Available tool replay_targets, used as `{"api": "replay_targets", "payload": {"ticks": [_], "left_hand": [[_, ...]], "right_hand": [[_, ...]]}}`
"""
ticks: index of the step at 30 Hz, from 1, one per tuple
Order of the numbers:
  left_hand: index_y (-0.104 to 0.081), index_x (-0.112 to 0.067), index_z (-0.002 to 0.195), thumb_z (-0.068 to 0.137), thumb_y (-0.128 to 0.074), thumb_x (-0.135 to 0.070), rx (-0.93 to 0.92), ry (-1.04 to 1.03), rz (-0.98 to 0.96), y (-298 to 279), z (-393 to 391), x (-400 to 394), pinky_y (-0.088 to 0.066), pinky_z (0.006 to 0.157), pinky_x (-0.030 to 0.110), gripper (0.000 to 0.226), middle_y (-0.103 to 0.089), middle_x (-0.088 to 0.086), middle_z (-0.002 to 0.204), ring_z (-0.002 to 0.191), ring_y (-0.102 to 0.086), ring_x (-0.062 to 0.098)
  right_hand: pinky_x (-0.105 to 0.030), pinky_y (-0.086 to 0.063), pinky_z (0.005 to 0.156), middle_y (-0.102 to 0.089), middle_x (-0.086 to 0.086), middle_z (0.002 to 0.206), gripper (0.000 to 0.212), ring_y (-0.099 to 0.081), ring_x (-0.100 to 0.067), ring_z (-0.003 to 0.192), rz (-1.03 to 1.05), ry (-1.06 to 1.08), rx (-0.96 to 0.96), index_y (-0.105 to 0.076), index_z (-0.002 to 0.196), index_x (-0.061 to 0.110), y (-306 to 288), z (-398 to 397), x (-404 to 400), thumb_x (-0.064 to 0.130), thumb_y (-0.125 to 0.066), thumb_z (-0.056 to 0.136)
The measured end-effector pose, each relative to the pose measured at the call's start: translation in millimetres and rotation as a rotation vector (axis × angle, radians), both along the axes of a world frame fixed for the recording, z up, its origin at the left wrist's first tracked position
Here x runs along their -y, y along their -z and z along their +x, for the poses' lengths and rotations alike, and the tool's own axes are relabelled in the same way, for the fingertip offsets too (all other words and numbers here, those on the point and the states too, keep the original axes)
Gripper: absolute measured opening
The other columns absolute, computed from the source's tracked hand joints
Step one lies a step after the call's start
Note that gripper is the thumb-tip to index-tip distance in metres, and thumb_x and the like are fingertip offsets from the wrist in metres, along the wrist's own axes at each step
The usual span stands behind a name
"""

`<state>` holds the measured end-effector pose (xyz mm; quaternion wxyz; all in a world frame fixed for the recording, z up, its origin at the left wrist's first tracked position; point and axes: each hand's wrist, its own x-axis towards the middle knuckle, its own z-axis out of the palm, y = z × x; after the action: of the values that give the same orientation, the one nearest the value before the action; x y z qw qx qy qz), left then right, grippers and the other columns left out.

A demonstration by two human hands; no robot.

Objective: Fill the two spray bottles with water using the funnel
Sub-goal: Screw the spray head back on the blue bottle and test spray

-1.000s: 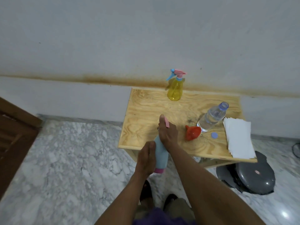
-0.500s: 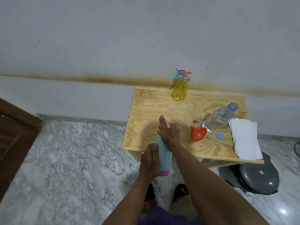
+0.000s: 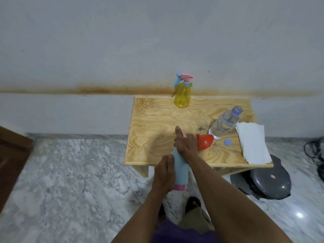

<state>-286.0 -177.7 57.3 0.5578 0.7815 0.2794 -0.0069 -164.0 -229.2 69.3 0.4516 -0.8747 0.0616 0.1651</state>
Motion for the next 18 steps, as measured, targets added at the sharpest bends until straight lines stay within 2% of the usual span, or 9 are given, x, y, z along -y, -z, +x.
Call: {"api": "replay_targets", "payload": {"ticks": [3, 6, 8, 10, 12, 15, 18], "left_hand": [[-0.057, -0.017, 0.086, 0.106, -0.040, -0.031, 0.079, -0.038, 0.021, 6, -1, 2, -0.041, 0.062, 0.018, 0.030, -0.062, -0.003, 0.076, 0.067, -0.057, 0.001], [-0.057, -0.018, 0.087, 0.106, -0.039, -0.032, 0.050, -0.014, 0.021, 8, 1, 6, -0.044, 0.066, 0.024, 0.029, -0.062, -0.003, 0.079, 0.069, -0.057, 0.002], [-0.058, -0.012, 0.088, 0.106, -0.038, -0.033, 0.061, -0.008, 0.019, 7, 3, 10, -0.043, 0.062, 0.021, 0.034, -0.064, -0.001, 0.078, 0.068, -0.059, 0.004], [-0.059, -0.006, 0.089, 0.106, -0.038, -0.032, 0.066, 0.002, 0.002, 4, 5, 15, -0.040, 0.056, 0.015, 0.037, -0.063, -0.001, 0.074, 0.066, -0.059, -0.001], [-0.060, -0.004, 0.089, 0.106, -0.039, -0.031, 0.071, 0.007, -0.004, 2, 7, 19, -0.040, 0.055, 0.014, 0.038, -0.063, 0.000, 0.073, 0.064, -0.059, -0.003], [-0.059, -0.003, 0.087, 0.106, -0.037, -0.035, 0.086, 0.008, 0.001, 1, 8, 21, -0.039, 0.053, 0.015, 0.043, -0.064, 0.005, 0.074, 0.063, -0.058, -0.001], [-0.059, -0.005, 0.086, 0.106, -0.038, -0.032, 0.066, 0.009, -0.008, -1, 8, 20, -0.040, 0.054, 0.014, 0.039, -0.063, 0.000, 0.072, 0.063, -0.059, -0.001]], "right_hand": [[-0.036, -0.040, 0.090, -0.074, -0.014, 0.089, 0.071, -0.066, -0.030, 0.093, 0.006, -0.010, -0.002, -0.073, 0.075, 0.011, 2, 0, 5, 0.067, -0.032, 0.092], [-0.042, -0.042, 0.100, -0.074, -0.011, 0.085, 0.069, -0.066, -0.030, 0.093, -0.005, 0.013, 0.005, -0.071, 0.068, 0.013, -2, 0, 12, 0.065, -0.033, 0.093], [-0.041, -0.042, 0.098, -0.074, -0.012, 0.090, 0.074, -0.064, -0.030, 0.095, -0.031, 0.020, -0.018, -0.074, 0.076, 0.011, -6, 1, 16, 0.068, -0.030, 0.091], [-0.043, -0.045, 0.096, -0.074, -0.012, 0.093, 0.086, -0.064, -0.032, 0.097, -0.035, 0.068, -0.052, -0.074, 0.082, 0.009, -9, 3, 20, 0.078, -0.023, 0.080], [-0.044, -0.047, 0.095, -0.073, -0.014, 0.097, 0.096, -0.064, -0.033, 0.097, -0.036, 0.126, -0.087, -0.074, 0.089, 0.007, -9, 5, 23, 0.085, -0.021, 0.072], [-0.043, -0.048, 0.090, -0.073, -0.013, 0.098, 0.099, -0.064, -0.032, 0.095, -0.036, 0.118, -0.105, -0.074, 0.091, 0.006, -13, 5, 25, 0.086, -0.020, 0.069], [-0.042, -0.047, 0.089, -0.073, -0.013, 0.097, 0.094, -0.064, -0.032, 0.094, -0.013, 0.094, -0.085, -0.074, 0.089, 0.008, -18, 4, 25, 0.082, -0.019, 0.071]]}}
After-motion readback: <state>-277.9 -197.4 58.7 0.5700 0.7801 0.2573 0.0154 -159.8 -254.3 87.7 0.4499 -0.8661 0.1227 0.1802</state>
